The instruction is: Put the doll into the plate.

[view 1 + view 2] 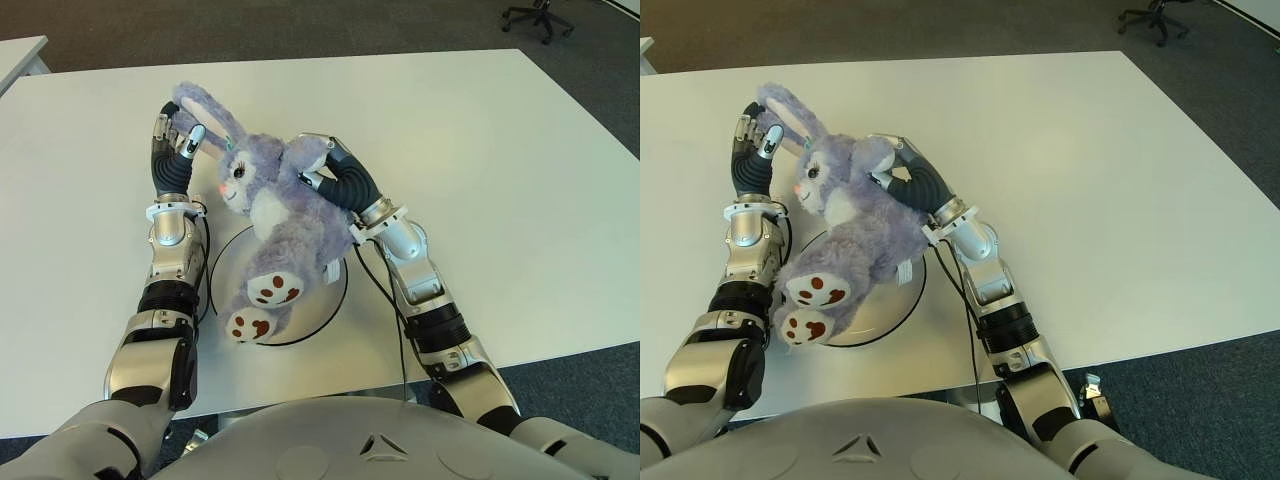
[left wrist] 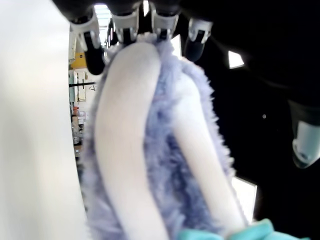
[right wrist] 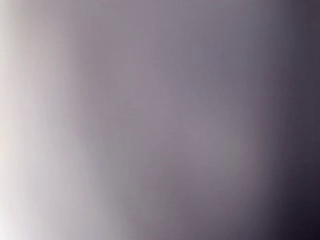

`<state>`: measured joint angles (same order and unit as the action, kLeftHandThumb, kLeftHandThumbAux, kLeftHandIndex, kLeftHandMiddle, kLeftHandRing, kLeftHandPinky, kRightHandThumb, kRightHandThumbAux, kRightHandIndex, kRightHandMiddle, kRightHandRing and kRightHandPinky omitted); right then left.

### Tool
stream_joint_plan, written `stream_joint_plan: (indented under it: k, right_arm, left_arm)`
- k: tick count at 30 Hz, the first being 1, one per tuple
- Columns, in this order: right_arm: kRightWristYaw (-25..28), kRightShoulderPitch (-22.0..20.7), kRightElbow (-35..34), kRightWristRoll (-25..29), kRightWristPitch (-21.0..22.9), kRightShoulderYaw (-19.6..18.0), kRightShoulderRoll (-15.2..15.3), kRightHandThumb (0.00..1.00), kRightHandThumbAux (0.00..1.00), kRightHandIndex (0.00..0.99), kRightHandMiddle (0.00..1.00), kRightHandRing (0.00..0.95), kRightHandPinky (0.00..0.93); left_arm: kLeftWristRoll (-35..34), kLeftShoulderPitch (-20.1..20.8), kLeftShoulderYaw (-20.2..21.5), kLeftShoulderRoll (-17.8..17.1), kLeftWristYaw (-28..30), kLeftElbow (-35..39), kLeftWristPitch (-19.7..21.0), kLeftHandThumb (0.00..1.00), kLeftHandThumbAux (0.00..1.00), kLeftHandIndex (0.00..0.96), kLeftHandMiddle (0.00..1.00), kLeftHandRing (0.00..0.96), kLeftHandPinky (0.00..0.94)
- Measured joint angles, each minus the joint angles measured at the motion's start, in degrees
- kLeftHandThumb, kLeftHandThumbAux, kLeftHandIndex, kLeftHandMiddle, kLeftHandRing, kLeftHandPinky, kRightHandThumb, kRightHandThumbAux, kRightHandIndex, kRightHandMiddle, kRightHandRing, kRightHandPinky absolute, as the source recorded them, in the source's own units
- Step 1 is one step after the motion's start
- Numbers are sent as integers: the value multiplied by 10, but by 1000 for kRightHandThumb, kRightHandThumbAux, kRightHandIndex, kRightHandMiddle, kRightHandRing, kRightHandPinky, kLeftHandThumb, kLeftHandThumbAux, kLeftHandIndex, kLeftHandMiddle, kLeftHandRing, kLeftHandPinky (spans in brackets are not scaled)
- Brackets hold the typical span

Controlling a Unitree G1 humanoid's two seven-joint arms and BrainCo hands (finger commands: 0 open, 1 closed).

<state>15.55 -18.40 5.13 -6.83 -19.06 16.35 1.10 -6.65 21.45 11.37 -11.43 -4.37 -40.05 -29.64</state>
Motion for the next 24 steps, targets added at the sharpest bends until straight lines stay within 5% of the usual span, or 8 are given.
stream_joint_plan:
  k: [14, 18, 24]
  right_arm:
    - [-12, 2, 31, -1, -33, 1, -2, 847, 671, 396, 580, 722, 728]
    - [-18, 0, 43, -1, -43, 1, -2, 846, 672, 395, 578, 706, 659]
    - [-22, -2, 52, -1, -53, 1, -3, 846, 672, 395, 579, 714, 686]
  left_arm:
    - [0, -18, -9, 1, 0, 35, 8, 0, 444, 0, 52, 87, 147]
    - [0, -20, -9, 1, 0, 38, 11, 0, 442, 0, 58, 94, 149]
    - [0, -21, -9, 1, -1, 38, 11, 0, 450, 0, 66, 105, 164]
